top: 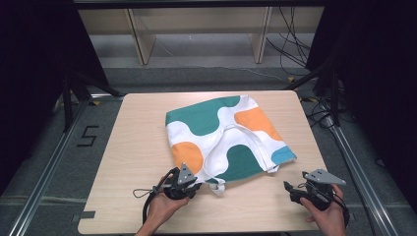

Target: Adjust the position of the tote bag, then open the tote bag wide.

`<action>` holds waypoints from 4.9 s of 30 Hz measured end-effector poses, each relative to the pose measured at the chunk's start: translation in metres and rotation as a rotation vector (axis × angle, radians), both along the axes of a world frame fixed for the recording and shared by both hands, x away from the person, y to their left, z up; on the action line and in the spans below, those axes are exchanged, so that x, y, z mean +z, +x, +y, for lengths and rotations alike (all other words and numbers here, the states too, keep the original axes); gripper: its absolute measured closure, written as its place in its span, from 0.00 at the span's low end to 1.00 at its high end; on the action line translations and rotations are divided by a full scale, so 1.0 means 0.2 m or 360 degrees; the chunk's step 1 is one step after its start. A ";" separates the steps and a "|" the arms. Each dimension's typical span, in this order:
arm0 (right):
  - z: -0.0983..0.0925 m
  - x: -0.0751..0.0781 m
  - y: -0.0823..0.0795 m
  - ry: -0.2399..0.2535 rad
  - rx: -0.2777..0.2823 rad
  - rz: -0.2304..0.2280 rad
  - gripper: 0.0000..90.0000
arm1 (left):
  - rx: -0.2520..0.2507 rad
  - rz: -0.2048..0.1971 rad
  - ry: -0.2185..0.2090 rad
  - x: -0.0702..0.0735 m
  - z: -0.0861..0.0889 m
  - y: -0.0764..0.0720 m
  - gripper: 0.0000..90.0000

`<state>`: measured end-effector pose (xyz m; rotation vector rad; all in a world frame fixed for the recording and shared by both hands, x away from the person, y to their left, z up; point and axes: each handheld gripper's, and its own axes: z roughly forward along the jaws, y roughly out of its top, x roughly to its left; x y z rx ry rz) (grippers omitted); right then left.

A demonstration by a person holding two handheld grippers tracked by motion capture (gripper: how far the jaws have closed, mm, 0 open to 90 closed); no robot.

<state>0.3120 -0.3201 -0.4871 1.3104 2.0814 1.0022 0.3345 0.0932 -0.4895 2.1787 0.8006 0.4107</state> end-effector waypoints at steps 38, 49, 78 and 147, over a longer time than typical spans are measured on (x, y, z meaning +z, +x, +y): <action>0.00 0.00 0.00 -0.0007 -0.0005 0.0004 0.26 | -0.0037 -0.0138 0.0377 -0.01 0.03 -0.02 0.94; 0.02 0.00 0.07 -0.0100 0.0018 -0.0050 0.30 | 0.0041 -0.0135 0.0252 -0.01 0.21 -0.04 0.96; 0.25 -0.03 0.30 -0.0503 0.0261 -0.0159 0.88 | 0.0115 -0.0197 0.0236 0.01 0.34 -0.09 0.92; 0.16 0.89 0.00 -0.0083 0.0310 -0.0864 0.94 | 0.0218 -0.0810 -0.0380 0.81 0.50 -0.12 0.97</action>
